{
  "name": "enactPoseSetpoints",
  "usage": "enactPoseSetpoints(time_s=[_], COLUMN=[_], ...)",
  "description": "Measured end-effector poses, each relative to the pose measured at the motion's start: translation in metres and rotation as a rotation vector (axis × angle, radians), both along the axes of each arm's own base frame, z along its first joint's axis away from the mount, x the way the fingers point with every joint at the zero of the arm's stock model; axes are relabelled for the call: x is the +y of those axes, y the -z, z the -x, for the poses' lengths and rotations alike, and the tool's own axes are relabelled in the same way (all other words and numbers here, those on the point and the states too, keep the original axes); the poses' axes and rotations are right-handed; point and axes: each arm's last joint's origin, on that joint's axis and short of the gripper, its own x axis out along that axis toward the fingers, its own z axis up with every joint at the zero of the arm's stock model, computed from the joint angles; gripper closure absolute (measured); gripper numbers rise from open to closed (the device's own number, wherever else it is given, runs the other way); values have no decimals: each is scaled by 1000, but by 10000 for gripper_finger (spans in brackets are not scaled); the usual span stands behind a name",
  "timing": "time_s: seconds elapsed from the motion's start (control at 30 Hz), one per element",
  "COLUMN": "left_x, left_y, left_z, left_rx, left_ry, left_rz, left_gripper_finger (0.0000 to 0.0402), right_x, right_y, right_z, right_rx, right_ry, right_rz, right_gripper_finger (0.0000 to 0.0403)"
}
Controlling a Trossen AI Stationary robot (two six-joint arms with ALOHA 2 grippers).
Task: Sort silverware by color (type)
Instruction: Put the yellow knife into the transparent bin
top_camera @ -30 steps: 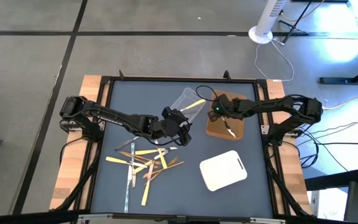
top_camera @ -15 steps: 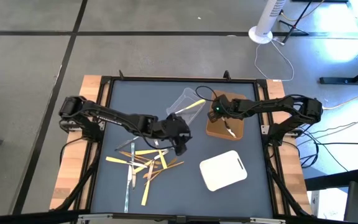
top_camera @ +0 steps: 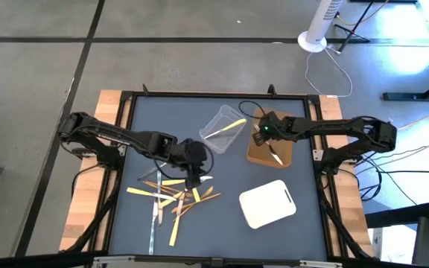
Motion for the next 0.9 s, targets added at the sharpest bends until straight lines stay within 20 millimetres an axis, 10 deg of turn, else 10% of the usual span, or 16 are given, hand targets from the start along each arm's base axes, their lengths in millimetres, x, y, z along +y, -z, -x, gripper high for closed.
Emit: enactPoseSetpoints(time_s=[0.43, 0.9], left_x=[-18, -53], left_y=[12, 24], left_z=[55, 77], left_rx=[495, 589], left_ry=[48, 150], left_rz=[-4, -39], left_gripper_finger=[273, 273], right_x=[10, 31], right_y=[-45, -70], right_z=[16, 11], right_rx=[-220, -431], right_ry=[-51, -194], right_rz=[4, 8], right_gripper_finger=[253, 253])
